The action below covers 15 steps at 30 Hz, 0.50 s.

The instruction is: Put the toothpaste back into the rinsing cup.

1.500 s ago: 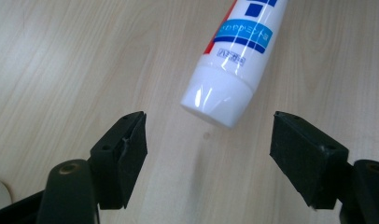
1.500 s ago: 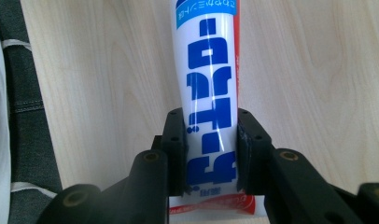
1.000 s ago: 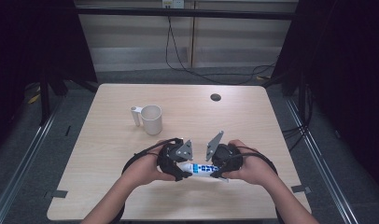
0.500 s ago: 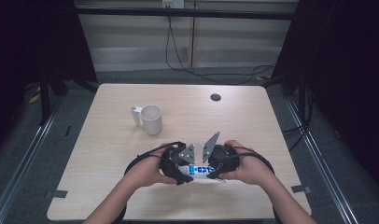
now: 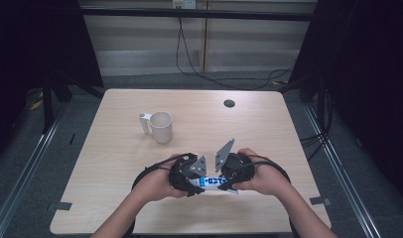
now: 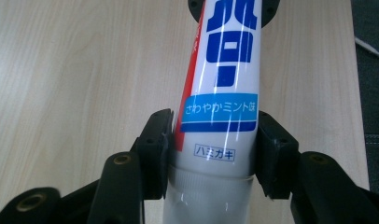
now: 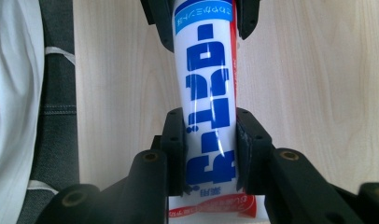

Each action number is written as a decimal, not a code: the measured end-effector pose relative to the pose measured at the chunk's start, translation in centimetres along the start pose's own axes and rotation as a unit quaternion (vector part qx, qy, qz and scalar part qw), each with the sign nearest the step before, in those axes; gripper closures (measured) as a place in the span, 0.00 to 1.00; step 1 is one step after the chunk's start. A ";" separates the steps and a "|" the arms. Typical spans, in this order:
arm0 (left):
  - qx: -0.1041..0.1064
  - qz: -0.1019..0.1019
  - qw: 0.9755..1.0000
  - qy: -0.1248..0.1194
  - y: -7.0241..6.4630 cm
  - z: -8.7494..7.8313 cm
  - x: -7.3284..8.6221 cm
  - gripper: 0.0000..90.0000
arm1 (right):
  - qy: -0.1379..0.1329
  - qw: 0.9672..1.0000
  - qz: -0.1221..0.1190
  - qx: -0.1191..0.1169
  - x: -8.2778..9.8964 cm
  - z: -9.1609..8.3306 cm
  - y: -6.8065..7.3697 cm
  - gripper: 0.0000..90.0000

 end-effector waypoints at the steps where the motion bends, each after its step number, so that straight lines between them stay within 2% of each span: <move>1: 0.001 0.001 1.000 0.000 0.0 0.0 0.0 0.59 | 0.001 1.000 -0.004 0.000 0.0 0.0 0.0 0.76; 2: 0.002 0.004 1.000 -0.005 0.0 0.1 0.1 0.58 | 0.002 1.000 0.007 -0.005 0.0 0.0 0.0 0.77; 4: 0.004 0.004 1.000 -0.008 0.0 0.3 0.1 0.57 | -0.001 1.000 0.009 -0.009 0.2 0.1 -0.2 0.77; 9: 0.003 0.014 1.000 0.004 -0.2 1.0 -0.3 0.56 | 0.005 1.000 0.001 -0.008 0.1 0.4 -0.2 0.76; 11: 0.003 0.012 1.000 0.014 -0.3 1.2 -0.4 0.59 | 0.003 1.000 -0.002 -0.007 0.1 0.6 -0.2 0.76; 13: 0.010 0.004 1.000 0.012 -0.4 1.1 -0.3 0.62 | -0.004 1.000 0.003 -0.010 0.1 0.5 -0.1 0.76; 15: 0.007 0.002 1.000 0.007 -0.5 0.9 -0.2 0.64 | -0.022 1.000 0.003 -0.008 0.1 0.5 -0.1 0.74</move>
Point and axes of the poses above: each handheld gripper's, and its own axes: z roughly forward along the jaws, x roughly out of its underside, y roughly to its left, the point moved 3 cm from there along z, roughly forward along the jaws, and after that the axes turned 8 degrees about -z, right-handed, at the moved point
